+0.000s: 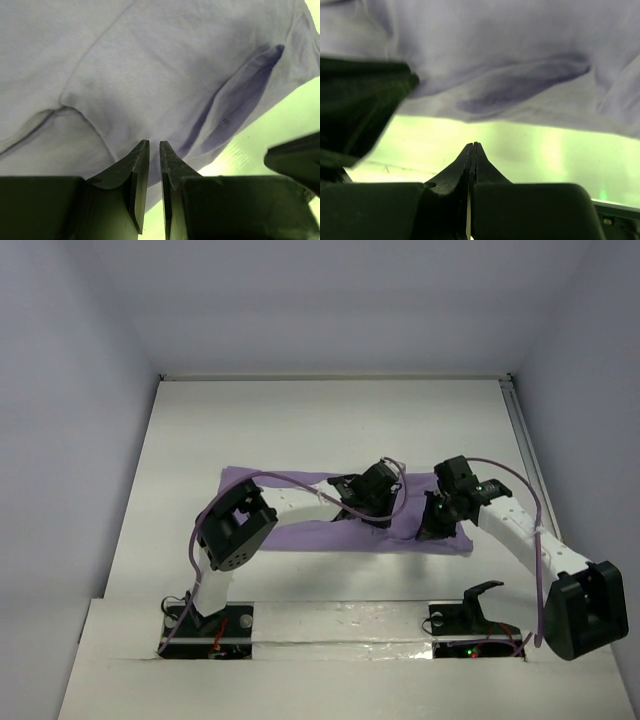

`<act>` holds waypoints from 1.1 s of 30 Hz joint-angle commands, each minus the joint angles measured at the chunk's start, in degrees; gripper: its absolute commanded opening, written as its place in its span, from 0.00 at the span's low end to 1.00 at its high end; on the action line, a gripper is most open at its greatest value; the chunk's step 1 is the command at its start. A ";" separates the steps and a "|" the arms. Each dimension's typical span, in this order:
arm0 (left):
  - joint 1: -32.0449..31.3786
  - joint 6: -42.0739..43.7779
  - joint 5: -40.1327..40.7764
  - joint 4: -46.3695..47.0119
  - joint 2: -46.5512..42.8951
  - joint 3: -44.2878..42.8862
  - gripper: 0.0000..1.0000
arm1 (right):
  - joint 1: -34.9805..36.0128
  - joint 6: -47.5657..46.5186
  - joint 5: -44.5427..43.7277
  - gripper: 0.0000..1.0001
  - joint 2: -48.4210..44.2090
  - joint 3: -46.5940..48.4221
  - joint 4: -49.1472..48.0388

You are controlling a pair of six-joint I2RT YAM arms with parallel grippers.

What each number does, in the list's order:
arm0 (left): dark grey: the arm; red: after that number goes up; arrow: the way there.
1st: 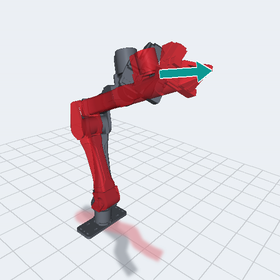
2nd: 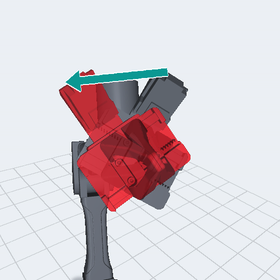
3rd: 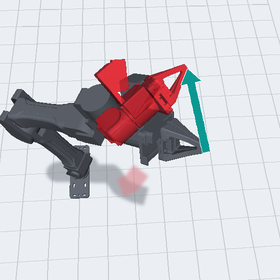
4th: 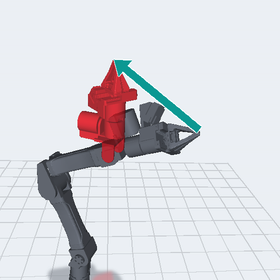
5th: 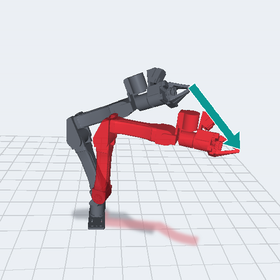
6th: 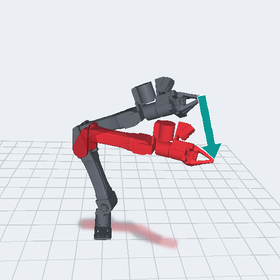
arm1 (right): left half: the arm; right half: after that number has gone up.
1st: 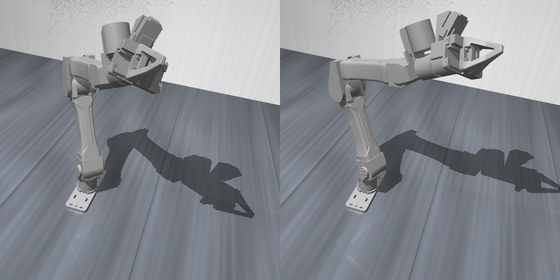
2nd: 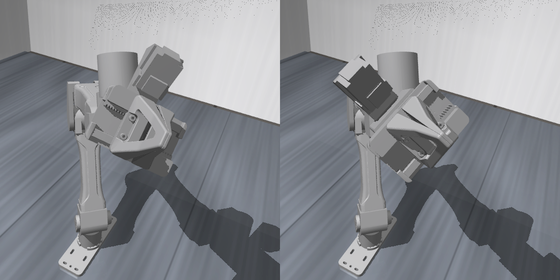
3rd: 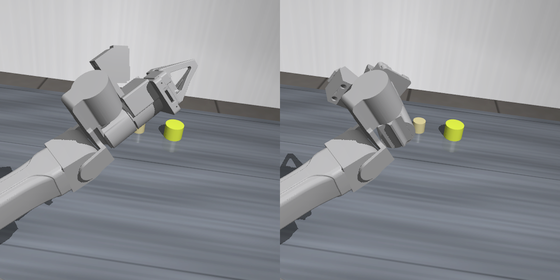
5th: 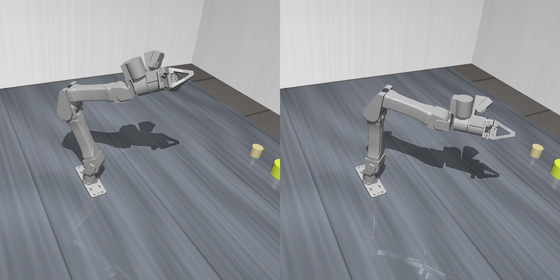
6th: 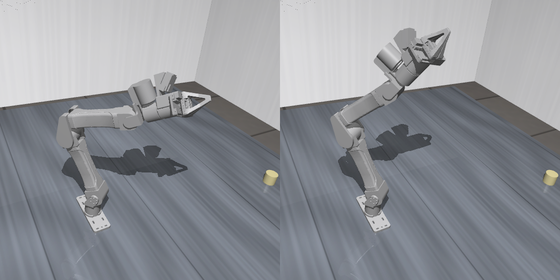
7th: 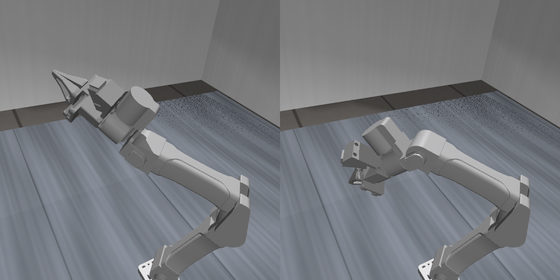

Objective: Fold and stack the t-shirts
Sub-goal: Fold the tshirt

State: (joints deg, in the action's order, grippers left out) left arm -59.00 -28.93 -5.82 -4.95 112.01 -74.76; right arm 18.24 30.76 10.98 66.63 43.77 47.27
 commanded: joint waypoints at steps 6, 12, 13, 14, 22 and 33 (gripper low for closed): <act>2.23 1.42 0.29 -0.67 -2.67 -2.67 0.12 | 0.57 2.81 -5.51 0.00 -3.17 2.10 5.03; 2.75 2.03 -0.68 -0.94 -3.20 -2.76 0.12 | -4.43 0.53 -13.44 0.00 4.97 7.64 -3.04; 2.75 2.03 -1.03 -0.68 -3.20 -2.50 0.12 | -5.05 -0.17 -13.71 0.00 6.57 7.82 -3.84; 2.75 1.86 -1.47 -0.41 -3.02 -2.41 0.12 | -5.06 -0.44 -13.36 0.00 7.97 8.08 -4.46; 5.21 1.60 -0.67 0.03 2.94 -9.43 0.12 | -5.06 2.19 -6.24 0.00 10.62 0.11 -6.83; 9.52 2.82 -4.46 -1.55 9.63 -17.52 0.12 | -3.39 5.44 -0.53 0.00 0.53 -4.03 0.88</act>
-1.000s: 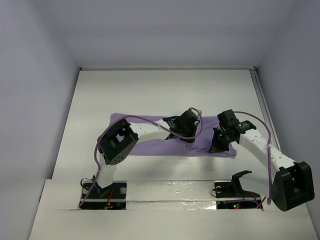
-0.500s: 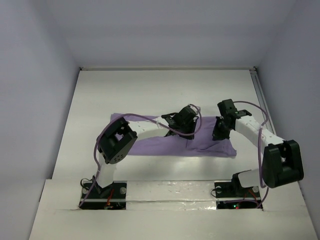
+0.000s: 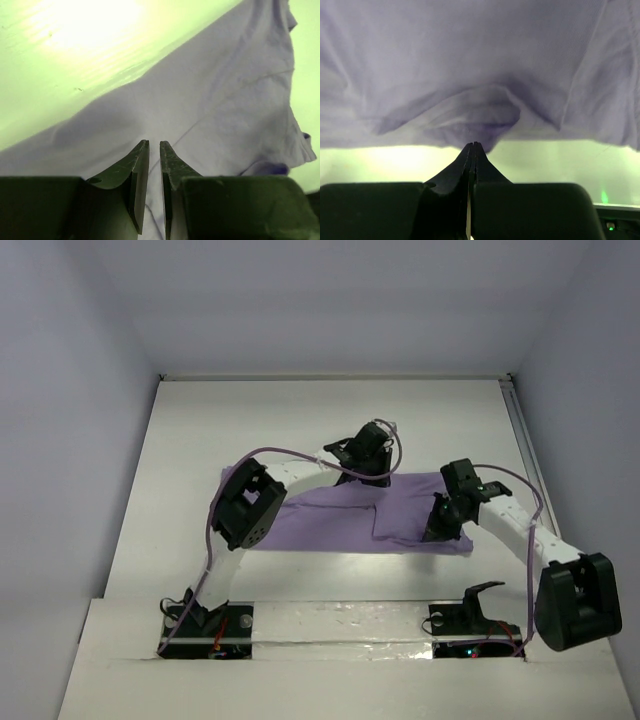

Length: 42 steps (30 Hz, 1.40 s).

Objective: Fold and stack the t-shirts
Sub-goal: Fold the tshirt

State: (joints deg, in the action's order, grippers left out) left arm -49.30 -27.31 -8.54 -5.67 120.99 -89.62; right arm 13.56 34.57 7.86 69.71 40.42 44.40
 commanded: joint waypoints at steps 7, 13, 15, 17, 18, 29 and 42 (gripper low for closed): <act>1.05 1.21 -2.19 -1.01 3.02 -4.86 0.12 | 2.70 4.02 4.63 0.00 -9.59 -0.45 9.65; 3.76 2.70 0.00 -0.39 -3.38 -0.83 0.13 | -3.17 -1.14 -10.49 0.26 -4.87 15.11 4.75; 6.56 2.26 0.27 0.57 -6.10 2.94 0.13 | -11.57 -3.18 -6.84 0.30 0.41 17.84 -3.56; 8.68 1.13 -0.07 1.36 -7.43 5.76 0.13 | -15.22 -5.20 -4.26 0.40 3.31 18.02 -9.74; 10.52 0.94 -0.34 1.80 -8.13 7.08 0.13 | -16.28 -5.91 -3.56 0.43 7.41 18.81 -12.73; 17.83 -0.46 -1.40 5.14 -12.44 21.15 0.15 | -22.09 -10.66 -0.30 0.37 22.55 22.86 -18.30; 22.23 0.41 -0.52 5.05 -12.36 23.61 0.15 | -22.61 -10.05 0.58 0.18 32.94 28.47 -22.07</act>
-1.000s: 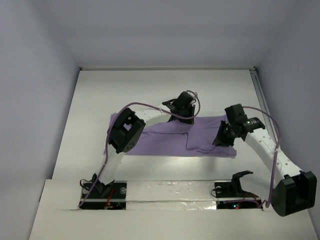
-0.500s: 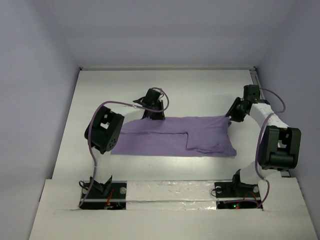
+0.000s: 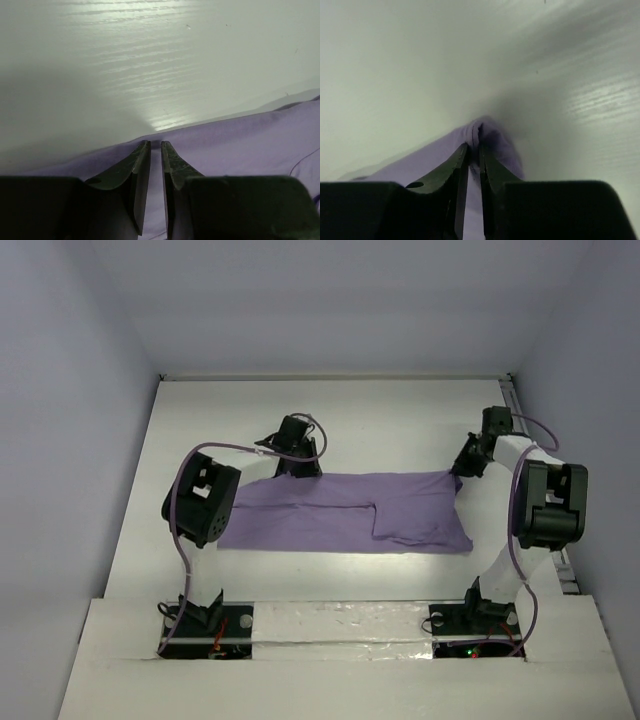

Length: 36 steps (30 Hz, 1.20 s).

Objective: Fold and stack the t-shirts
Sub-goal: Fold the tshirt

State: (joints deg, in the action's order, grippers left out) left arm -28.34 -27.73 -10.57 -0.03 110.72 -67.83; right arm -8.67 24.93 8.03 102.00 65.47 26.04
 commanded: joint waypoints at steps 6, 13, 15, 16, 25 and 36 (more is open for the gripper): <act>6.09 0.74 3.97 -0.32 -1.65 4.11 0.14 | -0.39 0.56 2.41 0.00 3.90 7.47 -6.26; 11.11 0.04 4.95 1.35 0.37 2.63 0.14 | -1.08 1.44 2.69 0.00 13.22 20.65 -5.56; 11.11 0.30 5.38 0.57 1.34 1.13 0.14 | -1.61 1.26 2.87 0.01 15.76 23.73 -5.83; 11.11 0.48 5.30 0.30 1.52 -0.70 0.14 | -1.62 0.74 2.95 0.04 16.73 24.78 -5.83; 11.11 0.83 2.48 -5.06 -7.52 -5.90 0.17 | -2.14 2.48 3.57 0.54 5.29 22.38 -4.15; -0.02 0.58 1.61 -4.46 -24.22 7.00 0.17 | 9.27 -1.54 5.42 0.00 -17.27 -9.40 1.20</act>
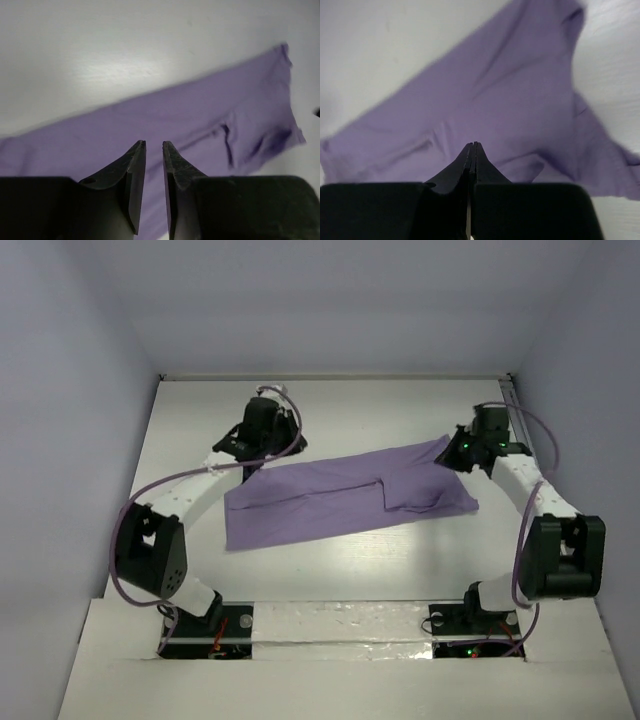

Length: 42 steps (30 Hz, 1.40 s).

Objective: Fold and stack the t-shirts
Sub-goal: Fold the tshirt

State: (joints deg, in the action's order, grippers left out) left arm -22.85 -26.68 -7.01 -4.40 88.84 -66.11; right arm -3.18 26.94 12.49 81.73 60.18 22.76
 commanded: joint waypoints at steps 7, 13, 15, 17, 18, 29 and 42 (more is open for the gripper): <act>-17.48 -4.00 -6.53 5.97 5.81 0.91 0.15 | 7.57 -6.28 4.64 0.00 8.08 -1.56 9.49; -21.53 -3.65 -8.99 4.50 18.28 -14.03 0.15 | 10.38 -8.66 3.76 0.00 14.50 0.98 11.51; -22.14 -3.65 -9.52 4.49 22.49 -18.87 0.15 | 10.39 -8.48 4.03 0.00 15.73 2.21 11.34; -22.15 -4.00 -10.22 2.82 24.71 -22.29 0.15 | 10.91 -8.48 4.29 0.00 16.44 3.36 11.95; -22.15 -4.08 -10.31 2.82 26.54 -23.18 0.15 | 11.52 -8.39 4.47 0.00 17.05 4.06 12.04; -22.68 -3.91 -12.42 0.80 37.37 -31.10 0.15 | 11.53 -8.39 5.53 0.00 16.78 6.96 13.53; -22.68 -3.82 -10.57 0.27 40.89 -32.24 0.15 | 11.53 -10.85 4.39 0.00 18.21 5.47 20.91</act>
State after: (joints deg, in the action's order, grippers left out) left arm -45.06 -30.57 -17.98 -4.14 129.64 -95.72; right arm 7.97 17.23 17.39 103.31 65.17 39.38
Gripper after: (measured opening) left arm 0.156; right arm 0.010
